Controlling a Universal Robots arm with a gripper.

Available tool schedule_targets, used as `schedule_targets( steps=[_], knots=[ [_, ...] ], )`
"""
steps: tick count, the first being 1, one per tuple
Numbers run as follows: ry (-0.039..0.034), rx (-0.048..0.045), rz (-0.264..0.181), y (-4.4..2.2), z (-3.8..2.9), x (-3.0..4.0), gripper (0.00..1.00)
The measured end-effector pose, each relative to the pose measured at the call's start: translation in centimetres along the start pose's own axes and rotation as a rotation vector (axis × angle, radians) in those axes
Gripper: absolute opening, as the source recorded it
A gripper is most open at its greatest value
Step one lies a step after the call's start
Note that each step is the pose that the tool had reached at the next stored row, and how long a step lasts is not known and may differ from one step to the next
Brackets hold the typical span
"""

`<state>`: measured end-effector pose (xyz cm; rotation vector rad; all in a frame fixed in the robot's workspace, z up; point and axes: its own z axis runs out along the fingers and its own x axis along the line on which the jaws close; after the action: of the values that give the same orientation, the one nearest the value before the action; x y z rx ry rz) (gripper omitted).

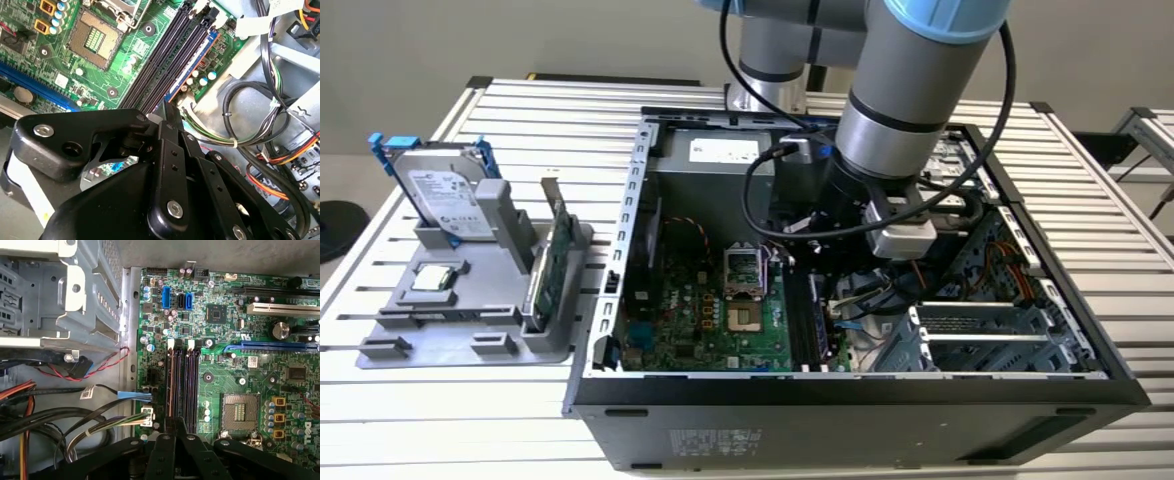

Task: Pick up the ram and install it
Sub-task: 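Press down the ram until it locks into place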

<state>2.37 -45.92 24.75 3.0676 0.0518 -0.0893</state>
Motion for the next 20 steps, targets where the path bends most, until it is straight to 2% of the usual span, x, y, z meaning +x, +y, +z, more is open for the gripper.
schedule_targets(
  steps=[6,20],
  knots=[
    [0.0057,-0.0048,-0.080,0.00,0.00,0.00,0.00],
    [0.0059,-0.0050,-0.083,0.00,0.00,-0.07,0.00]
  ],
)
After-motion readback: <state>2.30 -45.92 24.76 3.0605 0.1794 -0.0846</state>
